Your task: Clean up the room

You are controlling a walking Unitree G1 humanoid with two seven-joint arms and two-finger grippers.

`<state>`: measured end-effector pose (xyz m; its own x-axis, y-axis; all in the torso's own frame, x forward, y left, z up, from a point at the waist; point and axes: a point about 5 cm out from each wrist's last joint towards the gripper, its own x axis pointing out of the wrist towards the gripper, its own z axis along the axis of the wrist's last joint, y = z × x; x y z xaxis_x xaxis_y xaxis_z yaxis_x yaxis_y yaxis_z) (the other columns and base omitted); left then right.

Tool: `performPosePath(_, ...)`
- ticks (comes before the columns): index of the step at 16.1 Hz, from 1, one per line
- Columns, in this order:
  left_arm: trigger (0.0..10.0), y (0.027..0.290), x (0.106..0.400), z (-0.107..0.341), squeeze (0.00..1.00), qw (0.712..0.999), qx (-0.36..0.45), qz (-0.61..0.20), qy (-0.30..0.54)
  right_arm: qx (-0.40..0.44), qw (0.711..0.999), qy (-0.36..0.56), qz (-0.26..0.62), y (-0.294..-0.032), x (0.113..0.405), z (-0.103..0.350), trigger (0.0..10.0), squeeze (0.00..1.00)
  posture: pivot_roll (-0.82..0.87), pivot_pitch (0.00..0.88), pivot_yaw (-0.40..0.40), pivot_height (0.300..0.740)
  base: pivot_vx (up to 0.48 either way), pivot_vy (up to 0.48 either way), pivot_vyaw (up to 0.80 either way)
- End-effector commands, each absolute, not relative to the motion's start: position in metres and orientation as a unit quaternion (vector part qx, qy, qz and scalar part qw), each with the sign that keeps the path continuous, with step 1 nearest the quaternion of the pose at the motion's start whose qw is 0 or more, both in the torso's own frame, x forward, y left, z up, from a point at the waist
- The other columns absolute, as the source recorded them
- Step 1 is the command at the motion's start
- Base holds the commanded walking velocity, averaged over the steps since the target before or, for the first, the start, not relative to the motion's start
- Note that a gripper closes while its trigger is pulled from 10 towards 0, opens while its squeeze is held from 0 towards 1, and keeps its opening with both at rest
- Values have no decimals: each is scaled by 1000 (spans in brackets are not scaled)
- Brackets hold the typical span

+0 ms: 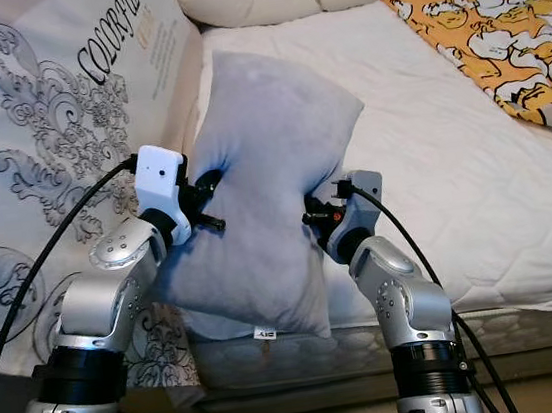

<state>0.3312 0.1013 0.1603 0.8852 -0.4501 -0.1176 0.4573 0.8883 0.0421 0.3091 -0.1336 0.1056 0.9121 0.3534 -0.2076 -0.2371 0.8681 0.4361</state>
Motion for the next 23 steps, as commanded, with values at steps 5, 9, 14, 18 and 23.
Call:
performPosePath(5,10000,98,334,171,0,970,26,-238,27,196,960,118,160,-132,316,116,10000,0,-23,0,54,740,261,0,0)
performPosePath(9,10000,98,334,170,0,970,25,-239,29,182,964,121,153,-134,317,115,10000,0,-25,0,55,740,272,0,0)
performPosePath(14,10000,96,334,170,0,969,26,-246,29,170,968,124,138,-136,318,112,10000,0,-36,0,65,740,280,0,480)
performPosePath(18,10000,94,334,170,0,966,27,-254,30,173,968,126,129,-137,318,110,10000,0,-45,0,77,740,287,0,0)
performPosePath(23,10000,93,336,170,0,965,26,-258,31,180,967,125,130,-137,317,111,10000,0,-50,0,83,740,332,0,0)
